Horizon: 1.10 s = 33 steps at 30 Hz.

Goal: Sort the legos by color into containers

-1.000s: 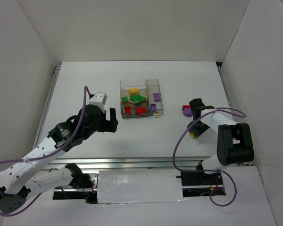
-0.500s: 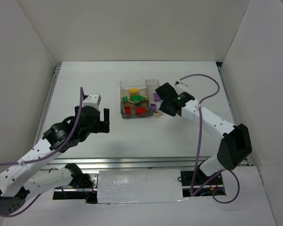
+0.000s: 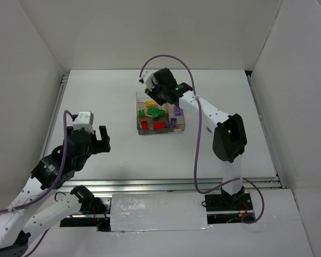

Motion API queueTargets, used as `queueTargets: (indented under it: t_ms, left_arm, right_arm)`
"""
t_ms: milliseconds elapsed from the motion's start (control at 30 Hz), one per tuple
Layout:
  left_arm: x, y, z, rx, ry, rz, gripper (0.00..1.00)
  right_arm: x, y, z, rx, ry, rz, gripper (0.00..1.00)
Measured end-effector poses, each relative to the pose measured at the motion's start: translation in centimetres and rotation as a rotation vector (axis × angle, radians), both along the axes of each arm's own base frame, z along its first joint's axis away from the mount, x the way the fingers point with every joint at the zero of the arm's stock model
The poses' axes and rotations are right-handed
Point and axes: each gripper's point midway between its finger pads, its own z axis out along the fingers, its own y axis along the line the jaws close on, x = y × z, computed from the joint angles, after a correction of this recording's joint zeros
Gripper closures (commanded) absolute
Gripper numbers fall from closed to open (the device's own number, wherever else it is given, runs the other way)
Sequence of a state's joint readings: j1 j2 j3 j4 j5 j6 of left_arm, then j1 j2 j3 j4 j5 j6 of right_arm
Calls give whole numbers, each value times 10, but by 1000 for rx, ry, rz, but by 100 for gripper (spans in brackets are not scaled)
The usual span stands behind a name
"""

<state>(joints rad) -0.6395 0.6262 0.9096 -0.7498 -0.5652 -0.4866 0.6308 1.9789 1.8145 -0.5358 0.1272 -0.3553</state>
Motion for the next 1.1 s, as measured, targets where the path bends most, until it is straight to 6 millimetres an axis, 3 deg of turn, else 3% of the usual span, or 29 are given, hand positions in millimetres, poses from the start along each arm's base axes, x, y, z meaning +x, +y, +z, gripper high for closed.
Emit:
queueTargets:
  t_ms: [200,333,500,533,633,767,800,833,1100]
  left_arm:
    - [4,-7,-6,17,24,-28,1]
    - [4,-7,-9,19,30,-31,1]
    - [4,-7,-9,19,30,-28,1]
    - [4,-7,-9,19,30,-28,0]
    - [4,-6,-10,19,31,-26,0]
    - [4,-7,-10,19,34,-27,0]
    - [4,-7,-11,19,36,-29,0]
    - [5,-8,-11,19,38,-31,0]
    - [5,-8,-12,17,43,-34,0]
  right_arm:
    - [31,-4,-11,-149,-120,338,100]
    - [67,7,-12,-186,-193,462,99]
    - [77,8,-38,-230,-195,548,90]
    - [79,9,-42,-234,-195,558,83]
    - [82,13,-51,-240,-198,582,74]
    - [89,18,-47,-237,-241,586,63]
    - [91,18,-46,-236,-252,584,39]
    - [93,19,-46,-232,-255,578,2]
    - [95,25,-52,-201,-254,577,0]
